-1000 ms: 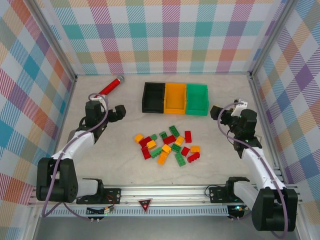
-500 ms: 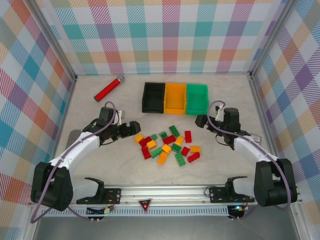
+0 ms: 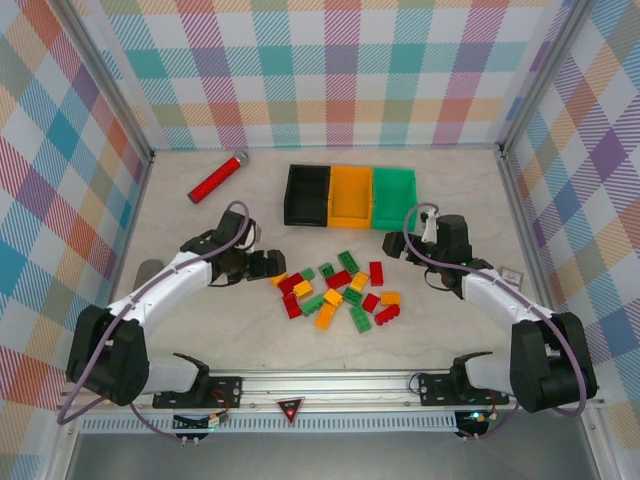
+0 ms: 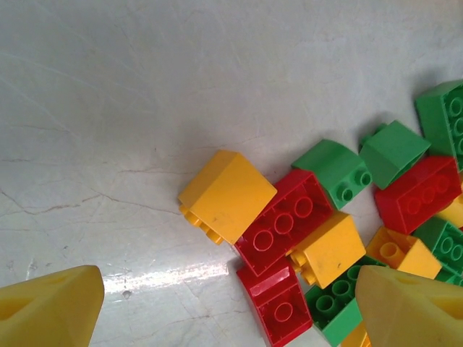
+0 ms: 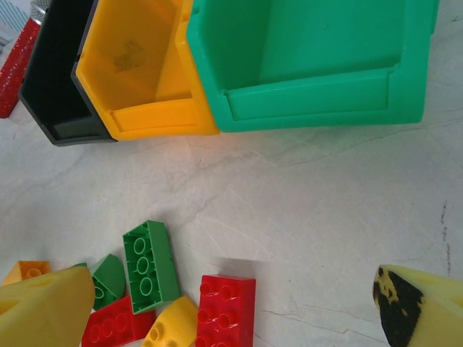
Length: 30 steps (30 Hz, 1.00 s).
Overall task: Sort the legos into containers by color
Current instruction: Pick up the lego from the center of the table.
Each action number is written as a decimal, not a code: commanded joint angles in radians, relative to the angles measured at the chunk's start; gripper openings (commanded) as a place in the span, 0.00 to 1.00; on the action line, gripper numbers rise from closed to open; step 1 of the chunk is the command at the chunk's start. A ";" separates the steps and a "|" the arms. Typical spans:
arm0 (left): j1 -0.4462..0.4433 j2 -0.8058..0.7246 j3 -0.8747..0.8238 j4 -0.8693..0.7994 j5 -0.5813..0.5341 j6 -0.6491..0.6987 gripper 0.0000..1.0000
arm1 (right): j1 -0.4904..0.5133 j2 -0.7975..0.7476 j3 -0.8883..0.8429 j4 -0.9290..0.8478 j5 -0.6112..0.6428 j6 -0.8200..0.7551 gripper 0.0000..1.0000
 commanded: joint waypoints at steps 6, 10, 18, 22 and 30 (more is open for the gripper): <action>-0.022 0.079 0.046 -0.042 0.001 0.038 0.90 | 0.016 0.020 0.019 -0.003 0.049 -0.025 0.99; -0.050 0.167 0.076 -0.053 0.014 0.056 0.86 | 0.025 0.020 0.019 -0.008 0.040 -0.021 0.99; -0.111 0.220 0.093 -0.073 -0.060 0.053 0.80 | 0.028 0.030 0.024 -0.019 0.072 -0.025 0.99; -0.123 0.238 0.107 -0.077 -0.055 0.047 0.78 | 0.030 0.029 0.026 -0.021 0.066 -0.018 0.99; -0.136 0.250 0.119 -0.096 -0.110 0.064 0.76 | 0.032 0.035 0.023 -0.018 0.078 -0.021 0.99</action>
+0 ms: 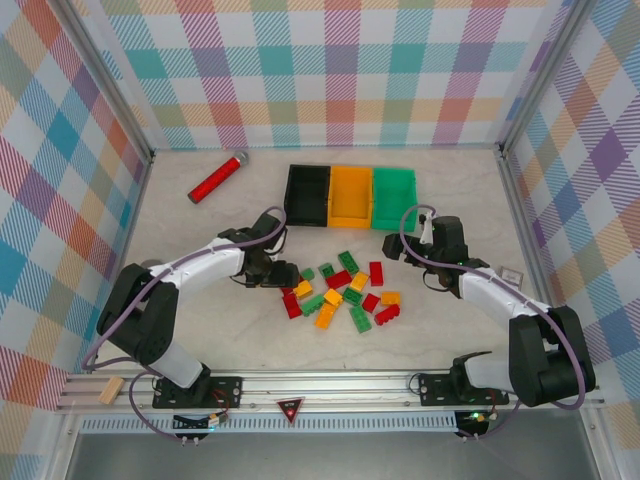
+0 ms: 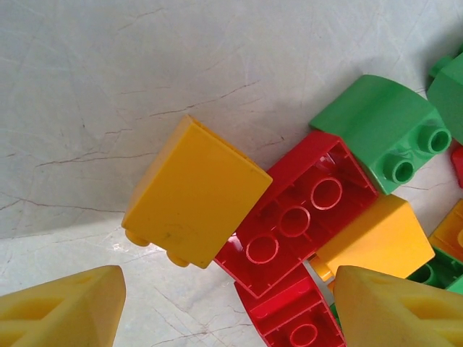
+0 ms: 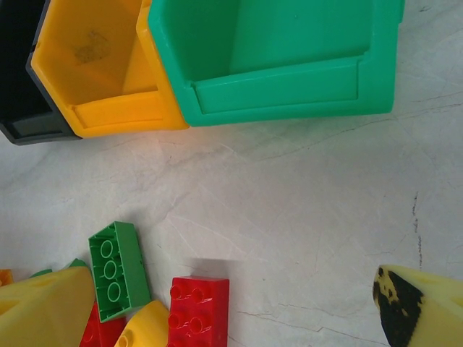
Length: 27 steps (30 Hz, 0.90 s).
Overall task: Sort the legos into containers by color
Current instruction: Pick up the lego from the center of the table.
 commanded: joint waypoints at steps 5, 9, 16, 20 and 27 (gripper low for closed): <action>-0.007 0.055 0.073 -0.046 -0.068 0.019 0.76 | 0.010 0.010 0.025 -0.012 0.004 -0.014 0.99; -0.007 0.120 0.117 -0.056 -0.095 0.030 0.73 | 0.010 0.014 0.027 -0.014 0.003 -0.013 0.99; -0.007 0.144 0.132 -0.067 -0.133 0.040 0.66 | 0.011 0.022 0.031 -0.017 -0.002 -0.011 0.99; -0.007 0.146 0.122 -0.061 -0.145 0.040 0.62 | 0.014 0.027 0.034 -0.017 0.000 -0.011 0.99; -0.007 0.186 0.124 -0.070 -0.186 0.045 0.47 | 0.014 0.011 0.024 -0.014 0.020 -0.010 0.99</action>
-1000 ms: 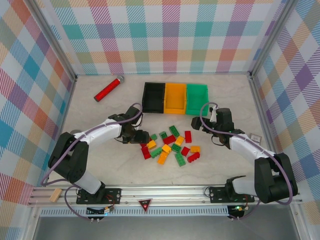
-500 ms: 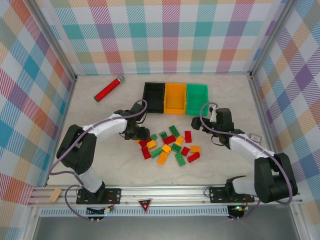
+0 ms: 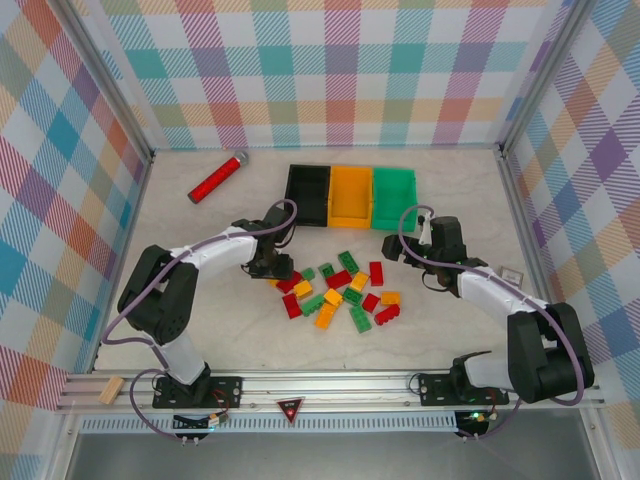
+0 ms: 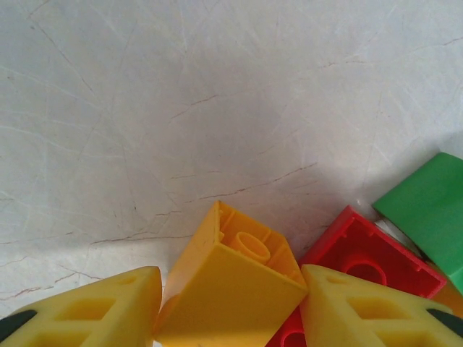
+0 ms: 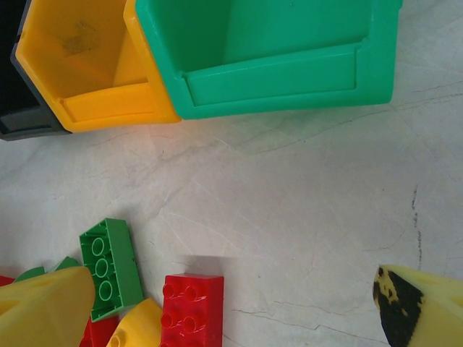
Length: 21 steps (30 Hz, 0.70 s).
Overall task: Sort the legos into containers by color
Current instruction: Pick up the lego from the center of the table.
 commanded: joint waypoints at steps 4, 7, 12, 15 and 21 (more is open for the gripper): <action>-0.006 0.025 0.014 -0.034 -0.030 0.006 0.38 | 0.010 -0.010 0.022 -0.008 0.009 -0.010 0.99; -0.006 0.015 0.014 -0.021 -0.020 0.003 0.34 | 0.009 -0.010 0.025 -0.014 0.010 -0.011 0.99; -0.006 0.005 0.022 -0.022 -0.023 -0.003 0.29 | 0.010 -0.013 0.022 -0.014 0.016 -0.011 0.99; -0.006 -0.015 0.027 -0.026 -0.020 -0.010 0.25 | 0.008 -0.017 0.022 -0.015 0.013 -0.010 0.99; -0.006 -0.070 0.055 -0.038 -0.011 -0.025 0.25 | 0.010 -0.017 0.020 -0.013 0.017 -0.010 0.99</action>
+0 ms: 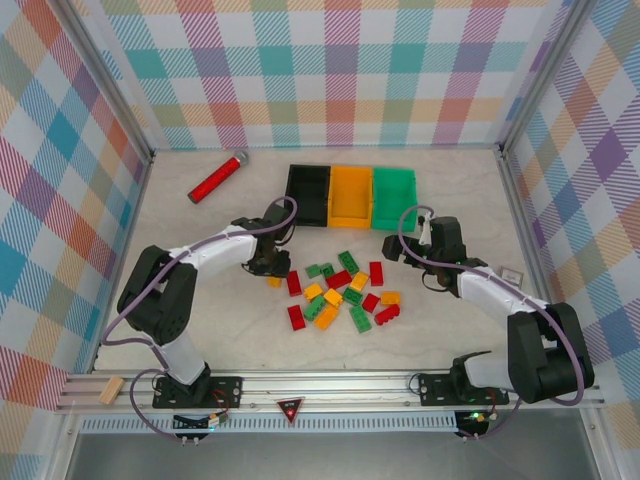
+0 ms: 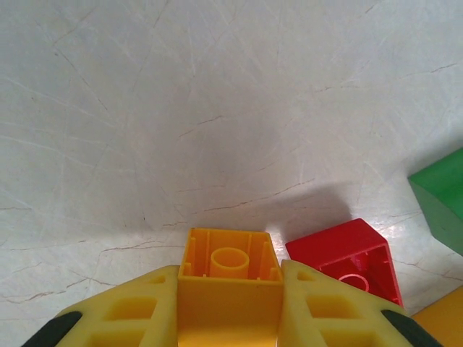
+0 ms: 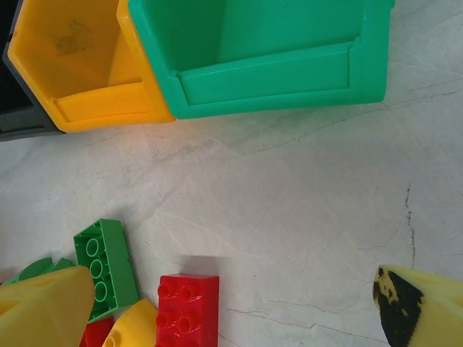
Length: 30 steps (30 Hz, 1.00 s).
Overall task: Sort the legos into containers by color
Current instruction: Pick up the lego from the center of the table, then place the lego in the container.
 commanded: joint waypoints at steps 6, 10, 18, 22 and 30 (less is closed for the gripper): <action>-0.005 -0.084 0.183 -0.058 -0.001 -0.010 0.26 | 0.008 -0.008 0.023 -0.004 0.001 -0.009 0.99; -0.004 -0.016 0.351 -0.051 -0.026 0.003 0.26 | 0.009 -0.006 0.024 -0.004 0.000 -0.007 0.99; 0.026 0.272 0.693 -0.054 -0.015 0.023 0.26 | 0.009 -0.025 0.020 -0.011 0.004 -0.010 0.99; 0.043 0.349 0.772 -0.036 0.015 0.003 0.29 | 0.009 -0.031 0.017 -0.013 0.003 -0.010 0.99; 0.059 0.377 0.793 0.016 0.026 -0.030 0.39 | 0.011 0.004 0.022 -0.001 0.007 -0.012 0.99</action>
